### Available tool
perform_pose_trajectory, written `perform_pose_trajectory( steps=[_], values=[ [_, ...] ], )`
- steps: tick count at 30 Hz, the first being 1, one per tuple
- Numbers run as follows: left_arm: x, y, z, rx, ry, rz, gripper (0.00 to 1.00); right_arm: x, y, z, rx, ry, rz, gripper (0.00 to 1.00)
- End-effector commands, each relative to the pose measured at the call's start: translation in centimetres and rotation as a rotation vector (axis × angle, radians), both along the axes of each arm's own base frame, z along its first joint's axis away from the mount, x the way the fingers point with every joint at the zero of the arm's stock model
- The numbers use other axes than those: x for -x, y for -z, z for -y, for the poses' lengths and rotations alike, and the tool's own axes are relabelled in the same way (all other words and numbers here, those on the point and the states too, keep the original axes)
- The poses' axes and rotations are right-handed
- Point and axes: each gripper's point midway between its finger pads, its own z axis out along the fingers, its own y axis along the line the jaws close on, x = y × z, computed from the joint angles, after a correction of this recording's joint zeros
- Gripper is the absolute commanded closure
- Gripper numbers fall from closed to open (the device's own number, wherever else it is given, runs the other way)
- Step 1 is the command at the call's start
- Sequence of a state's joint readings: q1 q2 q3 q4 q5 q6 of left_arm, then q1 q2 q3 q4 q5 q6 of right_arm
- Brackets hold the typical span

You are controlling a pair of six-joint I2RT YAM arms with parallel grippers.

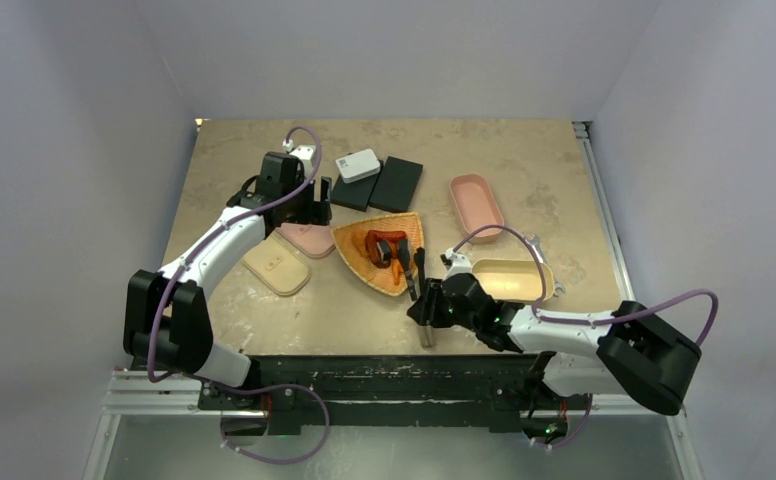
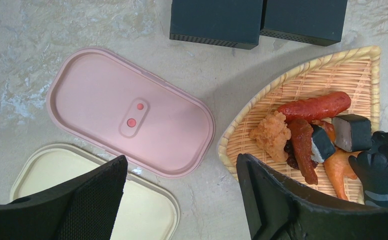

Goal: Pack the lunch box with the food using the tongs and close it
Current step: Pick up the clamp at the center of the board.

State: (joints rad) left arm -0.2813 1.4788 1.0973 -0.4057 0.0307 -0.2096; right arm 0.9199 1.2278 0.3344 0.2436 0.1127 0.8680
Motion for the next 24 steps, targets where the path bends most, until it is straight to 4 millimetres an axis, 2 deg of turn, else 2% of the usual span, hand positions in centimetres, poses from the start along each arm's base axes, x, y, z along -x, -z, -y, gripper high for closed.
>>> perform_pose_trajectory(
  steps=[1, 5, 9, 17, 24],
  values=[
    [-0.4, -1.0, 0.1, 0.03, -0.006, 0.036, 0.2, -0.5, -0.1, -0.7, -0.024, -0.016, 0.037, 0.56],
    [-0.4, -0.9, 0.2, 0.03, -0.004, 0.034, 0.2, -1.8, -0.4, -0.4, 0.01, 0.03, 0.074, 0.64],
    [-0.4, -0.9, 0.2, 0.03, -0.005, 0.033, 0.2, -2.0, -0.9, 0.1, 0.023, 0.05, 0.081, 0.7],
    [-0.4, -0.8, 0.2, 0.032, -0.003, 0.03, 0.21, -1.9, -4.1, 0.4, 0.067, 0.05, 0.057, 0.69],
    [-0.3, -0.8, 0.4, 0.038, 0.0, 0.027, 0.2, -1.1, -6.0, 0.9, 0.156, 0.011, -0.001, 0.68]
  ],
)
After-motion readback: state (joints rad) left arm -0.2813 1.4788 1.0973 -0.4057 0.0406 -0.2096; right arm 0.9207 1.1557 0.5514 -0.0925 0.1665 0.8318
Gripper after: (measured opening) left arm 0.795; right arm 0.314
